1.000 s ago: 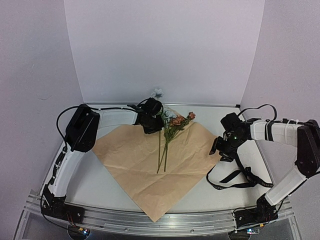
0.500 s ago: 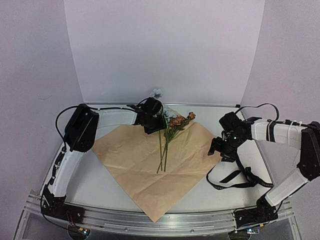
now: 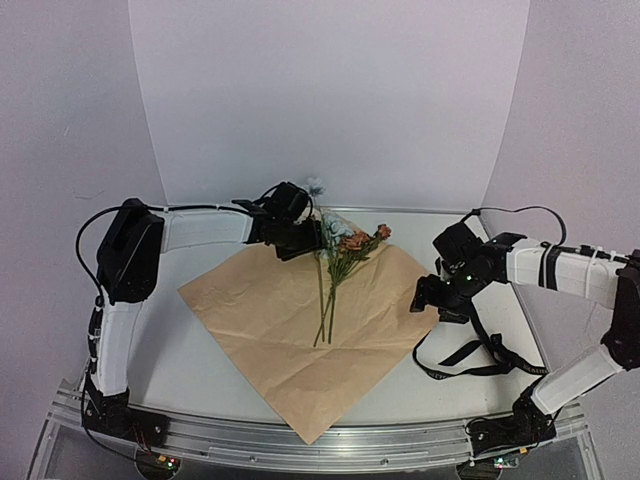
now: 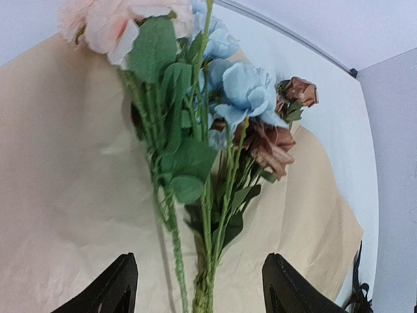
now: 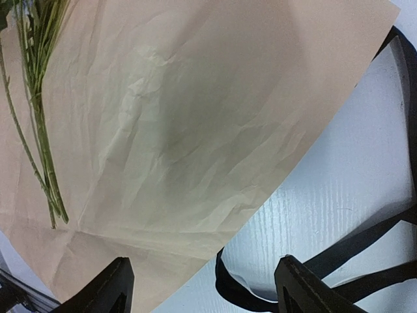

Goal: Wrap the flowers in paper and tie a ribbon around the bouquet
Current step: Pick up the bottom corner of the flattened wrapping paper from the center of the board.

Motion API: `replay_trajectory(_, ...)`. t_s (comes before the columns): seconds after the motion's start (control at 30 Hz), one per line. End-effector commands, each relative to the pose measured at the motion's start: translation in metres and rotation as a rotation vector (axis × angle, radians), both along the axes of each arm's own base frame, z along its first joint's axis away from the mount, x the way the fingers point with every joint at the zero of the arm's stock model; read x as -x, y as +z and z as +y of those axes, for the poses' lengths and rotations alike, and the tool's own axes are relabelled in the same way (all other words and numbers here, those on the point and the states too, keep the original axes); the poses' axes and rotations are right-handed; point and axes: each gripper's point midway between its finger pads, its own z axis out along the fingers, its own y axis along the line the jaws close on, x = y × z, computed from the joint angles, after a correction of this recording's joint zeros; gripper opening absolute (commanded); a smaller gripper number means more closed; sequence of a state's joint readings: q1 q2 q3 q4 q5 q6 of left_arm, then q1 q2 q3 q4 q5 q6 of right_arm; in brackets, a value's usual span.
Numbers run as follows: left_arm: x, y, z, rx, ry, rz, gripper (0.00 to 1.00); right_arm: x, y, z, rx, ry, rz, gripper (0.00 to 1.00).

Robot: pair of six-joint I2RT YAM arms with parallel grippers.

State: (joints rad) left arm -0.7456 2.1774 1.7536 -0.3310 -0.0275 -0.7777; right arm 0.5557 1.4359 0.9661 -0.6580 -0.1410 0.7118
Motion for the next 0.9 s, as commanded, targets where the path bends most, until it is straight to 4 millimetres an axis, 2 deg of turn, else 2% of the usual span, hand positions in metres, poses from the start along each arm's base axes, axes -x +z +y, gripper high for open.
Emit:
replay_trajectory(0.0, 0.02, 0.054, 0.026, 0.033, 0.022, -0.079, 0.69, 0.011, 0.015, 0.009, 0.002, 0.021, -0.047, 0.77)
replay_trajectory(0.17, 0.052, 0.049, 0.062, 0.015, 0.045, -0.042, 0.7, 0.037, 0.01, 0.032, -0.068, 0.013, -0.085, 0.77)
replay_trajectory(0.27, 0.073, 0.035, 0.081, 0.001, 0.044, -0.012, 0.69, 0.058, 0.003, 0.046, -0.069, 0.032, -0.109, 0.78)
replay_trajectory(0.4, 0.1, 0.028, 0.099, 0.006, 0.026, 0.007, 0.69, 0.075, -0.006, 0.057, -0.07, 0.007, -0.159, 0.78)
replay_trajectory(0.6, 0.137, 0.027, 0.114, 0.047, -0.037, 0.011, 0.68, 0.101, -0.019, 0.076, -0.094, 0.01, -0.267, 0.78)
replay_trajectory(0.87, 0.187, 0.012, 0.128, 0.057, -0.074, 0.033, 0.67, 0.115, -0.041, 0.127, -0.277, -0.025, -0.313, 0.78)
